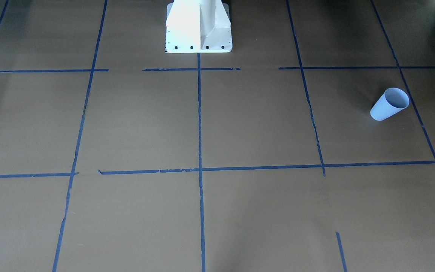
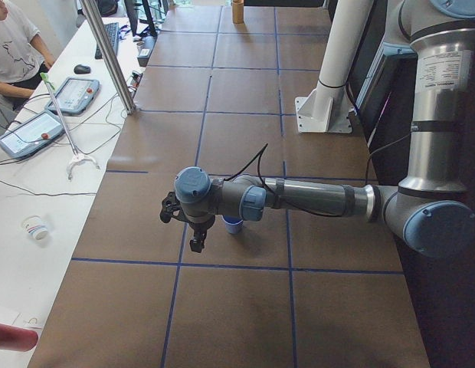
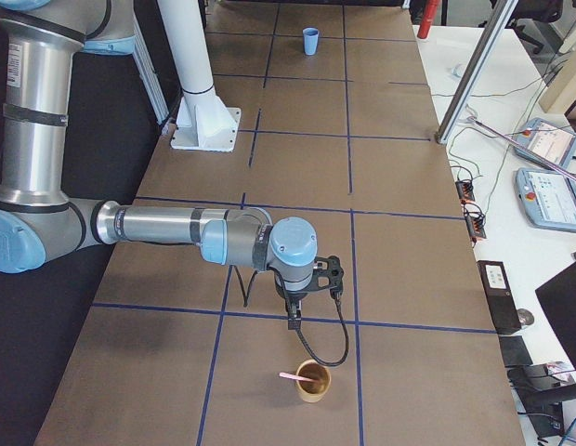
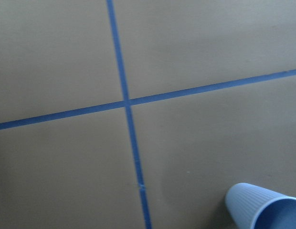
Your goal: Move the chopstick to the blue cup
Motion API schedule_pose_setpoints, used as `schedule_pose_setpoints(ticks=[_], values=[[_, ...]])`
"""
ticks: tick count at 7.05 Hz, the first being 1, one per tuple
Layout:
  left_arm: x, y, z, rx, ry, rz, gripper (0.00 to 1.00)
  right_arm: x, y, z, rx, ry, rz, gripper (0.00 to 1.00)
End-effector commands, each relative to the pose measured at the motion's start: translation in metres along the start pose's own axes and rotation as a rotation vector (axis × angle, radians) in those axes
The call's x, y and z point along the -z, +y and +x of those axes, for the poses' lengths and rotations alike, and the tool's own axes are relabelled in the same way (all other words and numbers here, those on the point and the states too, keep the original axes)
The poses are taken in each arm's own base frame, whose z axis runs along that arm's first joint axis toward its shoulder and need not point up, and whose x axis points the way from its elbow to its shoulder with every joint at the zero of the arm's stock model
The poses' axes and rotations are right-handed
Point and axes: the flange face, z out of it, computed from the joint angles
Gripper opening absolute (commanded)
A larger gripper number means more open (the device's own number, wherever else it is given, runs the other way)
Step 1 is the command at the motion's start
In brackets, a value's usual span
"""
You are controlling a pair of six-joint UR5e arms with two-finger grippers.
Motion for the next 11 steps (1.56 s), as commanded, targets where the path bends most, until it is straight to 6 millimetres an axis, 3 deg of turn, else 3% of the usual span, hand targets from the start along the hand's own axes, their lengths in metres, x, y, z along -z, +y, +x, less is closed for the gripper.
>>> schedule_pose_setpoints(ticks=[1,2,5,6,7,8,9,10,11], values=[[-0.045,-0.002,0.040,0.053,0.030,-0.027,1.00,0.002,-0.002,-0.002,0.001,-0.001,0.005,1.00],[-0.069,0.009,0.053,0.040,0.009,-0.027,1.00,0.001,-0.002,-0.002,0.000,-0.001,0.002,1.00],[-0.109,0.039,0.056,0.029,-0.003,-0.101,0.98,0.001,-0.002,-0.002,0.000,-0.003,0.002,1.00],[-0.122,0.042,0.059,0.021,-0.002,-0.127,0.88,0.001,-0.002,-0.002,0.000,-0.003,0.002,1.00],[-0.124,0.042,0.062,0.010,0.000,-0.131,0.45,0.001,-0.002,-0.002,0.002,-0.003,0.002,1.00],[-0.124,0.039,0.064,0.009,0.001,-0.128,0.17,0.001,-0.002,-0.002,0.002,-0.001,0.002,1.00],[-0.123,0.035,0.069,0.014,0.010,-0.126,0.04,0.000,-0.001,-0.001,-0.001,-0.003,0.000,1.00],[-0.119,0.015,0.085,0.072,0.016,-0.108,0.00,-0.001,0.000,0.000,-0.003,-0.002,-0.002,1.00],[-0.123,0.014,0.103,0.083,0.020,-0.102,0.00,-0.001,-0.001,0.000,0.000,-0.002,-0.001,1.00]])
